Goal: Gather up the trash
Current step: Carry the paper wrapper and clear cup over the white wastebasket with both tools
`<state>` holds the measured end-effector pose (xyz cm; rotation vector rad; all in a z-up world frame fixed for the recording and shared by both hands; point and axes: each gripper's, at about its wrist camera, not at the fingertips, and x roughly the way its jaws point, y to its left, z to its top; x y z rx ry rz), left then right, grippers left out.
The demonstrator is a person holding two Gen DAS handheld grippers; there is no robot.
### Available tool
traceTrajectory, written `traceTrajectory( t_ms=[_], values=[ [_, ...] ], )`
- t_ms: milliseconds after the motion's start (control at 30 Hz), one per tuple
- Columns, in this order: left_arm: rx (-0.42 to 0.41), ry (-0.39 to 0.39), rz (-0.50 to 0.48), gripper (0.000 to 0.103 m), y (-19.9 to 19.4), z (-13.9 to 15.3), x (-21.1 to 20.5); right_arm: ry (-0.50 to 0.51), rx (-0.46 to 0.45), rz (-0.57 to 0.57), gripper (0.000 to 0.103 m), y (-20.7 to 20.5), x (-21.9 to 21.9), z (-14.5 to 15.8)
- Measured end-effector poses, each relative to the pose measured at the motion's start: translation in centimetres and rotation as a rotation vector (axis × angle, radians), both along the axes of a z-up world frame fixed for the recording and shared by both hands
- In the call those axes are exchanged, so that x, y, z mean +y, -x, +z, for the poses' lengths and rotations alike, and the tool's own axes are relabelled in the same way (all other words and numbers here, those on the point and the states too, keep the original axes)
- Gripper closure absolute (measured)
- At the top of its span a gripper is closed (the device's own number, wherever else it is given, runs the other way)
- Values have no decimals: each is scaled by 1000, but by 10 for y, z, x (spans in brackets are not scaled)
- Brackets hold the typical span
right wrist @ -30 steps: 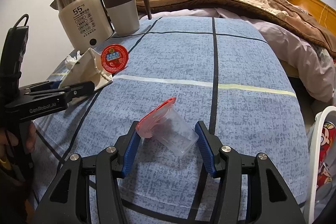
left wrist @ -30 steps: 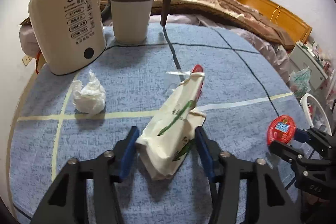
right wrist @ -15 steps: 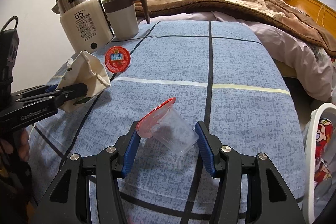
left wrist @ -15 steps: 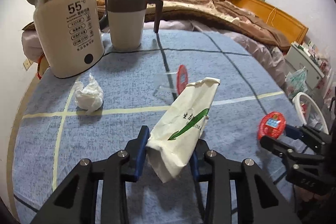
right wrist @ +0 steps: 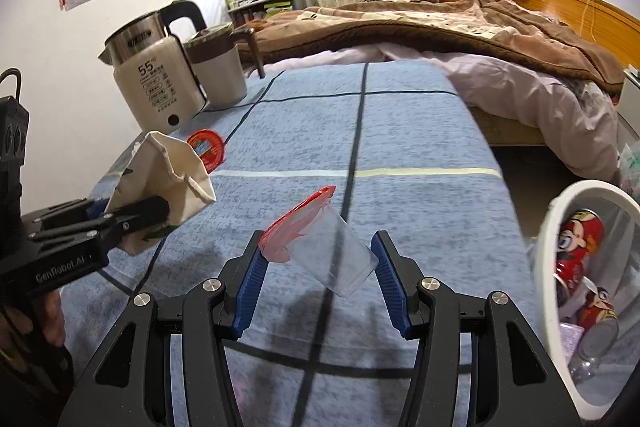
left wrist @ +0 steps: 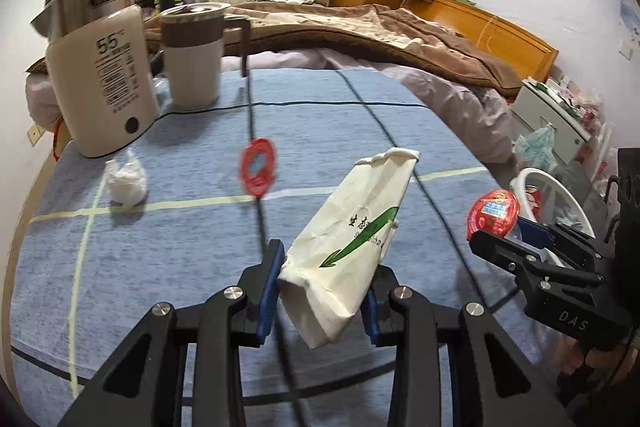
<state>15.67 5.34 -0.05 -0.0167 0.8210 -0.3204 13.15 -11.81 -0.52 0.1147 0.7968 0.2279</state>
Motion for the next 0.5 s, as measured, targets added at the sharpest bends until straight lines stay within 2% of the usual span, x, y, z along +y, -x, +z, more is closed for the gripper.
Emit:
traceTrajectory(
  t_ms=[500],
  values=[
    [-36,0,-126,67,13,14,-84,-3,-34,-146,49,28,-79,18]
  ],
)
